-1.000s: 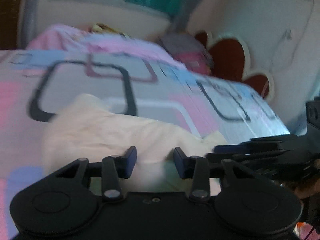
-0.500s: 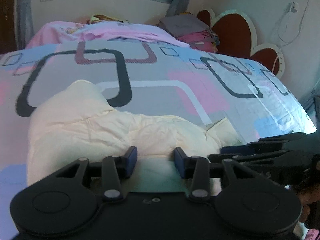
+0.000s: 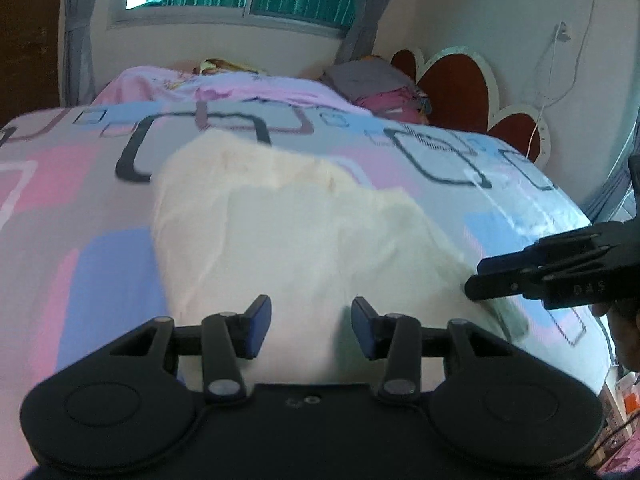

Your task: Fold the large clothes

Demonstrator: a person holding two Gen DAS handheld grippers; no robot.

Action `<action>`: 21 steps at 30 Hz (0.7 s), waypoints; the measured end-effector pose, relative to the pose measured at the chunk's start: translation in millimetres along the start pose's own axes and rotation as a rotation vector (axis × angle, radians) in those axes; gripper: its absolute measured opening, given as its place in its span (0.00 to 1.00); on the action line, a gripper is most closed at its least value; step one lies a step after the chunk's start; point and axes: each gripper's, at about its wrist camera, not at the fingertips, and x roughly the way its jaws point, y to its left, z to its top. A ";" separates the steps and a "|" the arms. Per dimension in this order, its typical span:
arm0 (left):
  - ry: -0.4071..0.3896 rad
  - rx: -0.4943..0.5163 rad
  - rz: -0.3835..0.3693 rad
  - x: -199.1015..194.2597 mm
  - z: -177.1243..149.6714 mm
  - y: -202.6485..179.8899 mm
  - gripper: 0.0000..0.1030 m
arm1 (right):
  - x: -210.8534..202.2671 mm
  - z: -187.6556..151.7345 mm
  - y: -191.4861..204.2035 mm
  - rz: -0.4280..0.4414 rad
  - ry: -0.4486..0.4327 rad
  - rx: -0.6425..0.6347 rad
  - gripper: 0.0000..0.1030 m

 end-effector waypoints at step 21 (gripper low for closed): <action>0.058 0.022 0.056 30.9 -34.1 -0.7 0.43 | 57.2 -42.4 -20.1 -0.045 0.128 0.061 0.37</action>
